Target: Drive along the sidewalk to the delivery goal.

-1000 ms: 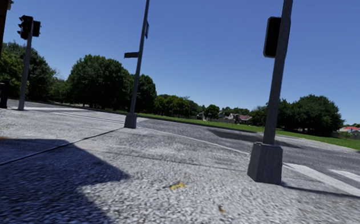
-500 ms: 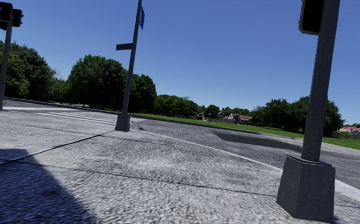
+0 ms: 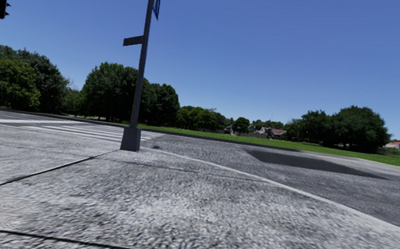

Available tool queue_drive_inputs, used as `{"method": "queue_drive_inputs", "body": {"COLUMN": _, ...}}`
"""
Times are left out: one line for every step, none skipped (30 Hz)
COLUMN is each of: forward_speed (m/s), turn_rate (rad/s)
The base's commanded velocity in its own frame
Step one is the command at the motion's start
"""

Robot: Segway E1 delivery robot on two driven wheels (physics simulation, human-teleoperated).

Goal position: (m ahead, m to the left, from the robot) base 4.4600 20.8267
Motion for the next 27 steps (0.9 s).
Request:
{"method": "queue_drive_inputs", "body": {"forward_speed": 2.00, "turn_rate": 1.05}}
{"method": "queue_drive_inputs", "body": {"forward_speed": 2.00, "turn_rate": 1.05}}
{"method": "queue_drive_inputs", "body": {"forward_speed": 2.00, "turn_rate": 1.04}}
{"method": "queue_drive_inputs", "body": {"forward_speed": 2.00, "turn_rate": 1.05}}
{"method": "queue_drive_inputs", "body": {"forward_speed": 2.00, "turn_rate": 1.05}}
{"method": "queue_drive_inputs", "body": {"forward_speed": 2.00, "turn_rate": 1.05}}
{"method": "queue_drive_inputs", "body": {"forward_speed": 2.00, "turn_rate": 1.20}}
{"method": "queue_drive_inputs", "body": {"forward_speed": 2.00, "turn_rate": 1.20}}
{"method": "queue_drive_inputs", "body": {"forward_speed": 2.00, "turn_rate": 1.20}}
{"method": "queue_drive_inputs", "body": {"forward_speed": 2.00, "turn_rate": 1.20}}
{"method": "queue_drive_inputs", "body": {"forward_speed": 2.00, "turn_rate": 1.20}}
{"method": "queue_drive_inputs", "body": {"forward_speed": 2.00, "turn_rate": 1.20}}
{"method": "queue_drive_inputs", "body": {"forward_speed": 2.00, "turn_rate": 1.20}}
{"method": "queue_drive_inputs", "body": {"forward_speed": 2.00, "turn_rate": 1.20}}
{"method": "queue_drive_inputs", "body": {"forward_speed": 2.00, "turn_rate": 1.20}}
{"method": "queue_drive_inputs", "body": {"forward_speed": 2.00, "turn_rate": 1.20}}
{"method": "queue_drive_inputs", "body": {"forward_speed": 2.00, "turn_rate": 1.20}}
{"method": "queue_drive_inputs", "body": {"forward_speed": 2.00, "turn_rate": 1.20}}
{"method": "queue_drive_inputs", "body": {"forward_speed": 2.00, "turn_rate": 1.20}}
{"method": "queue_drive_inputs", "body": {"forward_speed": 2.00, "turn_rate": 1.20}}
{"method": "queue_drive_inputs", "body": {"forward_speed": 2.00, "turn_rate": 1.20}}
{"method": "queue_drive_inputs", "body": {"forward_speed": 2.00, "turn_rate": 1.20}}
{"method": "queue_drive_inputs", "body": {"forward_speed": 2.00, "turn_rate": 1.20}}
{"method": "queue_drive_inputs", "body": {"forward_speed": 2.00, "turn_rate": 1.20}}
{"method": "queue_drive_inputs", "body": {"forward_speed": 2.00, "turn_rate": 1.20}}
{"method": "queue_drive_inputs", "body": {"forward_speed": 2.00, "turn_rate": 1.20}}
{"method": "queue_drive_inputs", "body": {"forward_speed": 2.00, "turn_rate": 1.20}}
